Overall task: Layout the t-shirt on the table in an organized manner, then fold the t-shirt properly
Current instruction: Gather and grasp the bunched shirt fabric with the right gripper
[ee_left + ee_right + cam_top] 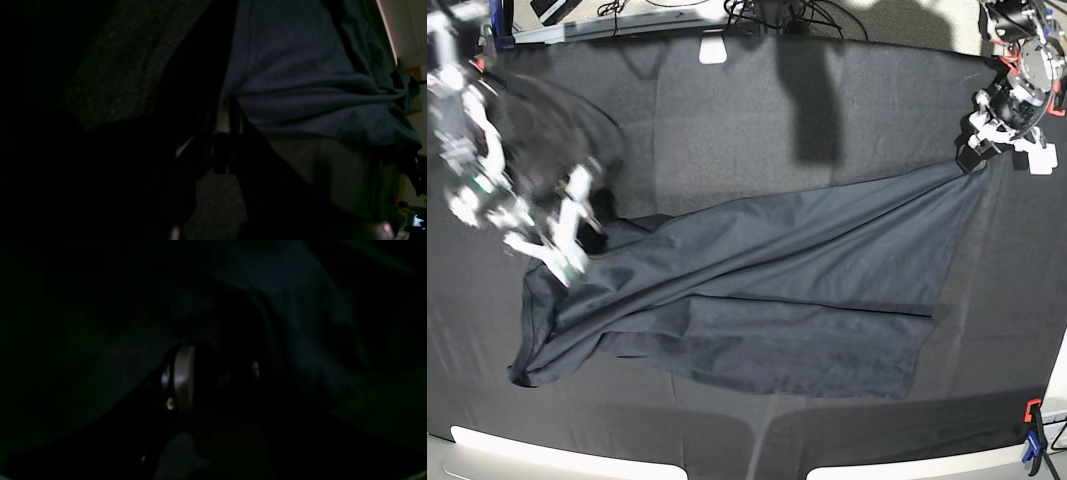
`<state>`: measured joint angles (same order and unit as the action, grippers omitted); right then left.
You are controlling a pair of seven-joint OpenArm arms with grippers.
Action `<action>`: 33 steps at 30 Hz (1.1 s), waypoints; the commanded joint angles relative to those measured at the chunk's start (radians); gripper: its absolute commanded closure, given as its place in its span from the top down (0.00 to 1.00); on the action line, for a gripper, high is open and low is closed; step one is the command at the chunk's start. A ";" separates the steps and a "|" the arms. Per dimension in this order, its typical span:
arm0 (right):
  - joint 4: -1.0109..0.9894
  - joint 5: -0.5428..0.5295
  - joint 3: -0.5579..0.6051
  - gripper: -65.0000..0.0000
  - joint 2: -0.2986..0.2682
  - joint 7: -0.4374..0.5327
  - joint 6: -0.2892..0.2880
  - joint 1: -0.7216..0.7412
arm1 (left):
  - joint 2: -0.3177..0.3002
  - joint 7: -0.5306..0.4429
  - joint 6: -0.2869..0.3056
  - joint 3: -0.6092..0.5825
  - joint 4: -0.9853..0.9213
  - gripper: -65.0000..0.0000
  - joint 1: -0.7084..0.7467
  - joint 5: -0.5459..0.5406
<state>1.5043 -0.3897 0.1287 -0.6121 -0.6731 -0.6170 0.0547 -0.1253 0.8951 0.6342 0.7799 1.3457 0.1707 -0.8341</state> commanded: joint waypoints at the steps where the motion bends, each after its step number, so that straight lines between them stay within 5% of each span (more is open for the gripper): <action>1: -0.015 0.019 -0.010 0.28 0.007 0.023 -0.003 0.058 | -0.011 -0.006 0.007 0.005 0.013 0.00 -0.005 -0.013; 15: -0.644 0.197 0.065 0.28 0.275 0.149 0.000 0.608 | -0.011 -0.002 0.011 0.005 0.013 0.00 -0.005 -0.012; 22: -0.777 0.274 0.200 0.28 0.318 0.232 0.123 0.729 | -0.011 -0.002 0.011 0.005 0.013 0.00 -0.005 -0.005; 27: -0.710 0.126 0.171 0.28 0.285 0.090 0.096 0.753 | -0.011 0.002 0.011 0.005 0.013 0.00 -0.005 -0.005; 31: -0.610 -0.047 0.109 0.28 0.232 -0.083 -0.081 0.734 | -0.011 0.002 0.011 0.005 0.013 0.00 -0.005 -0.005; 33: -0.557 -0.140 0.076 0.28 0.204 -0.179 -0.081 0.707 | -0.011 0.002 0.010 0.005 0.013 0.00 -0.005 -0.005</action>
<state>0.9340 -0.5205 0.2104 -0.3969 -0.8673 -0.6853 0.7315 -0.1249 0.8986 0.6373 0.7799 1.3453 0.1715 -0.8337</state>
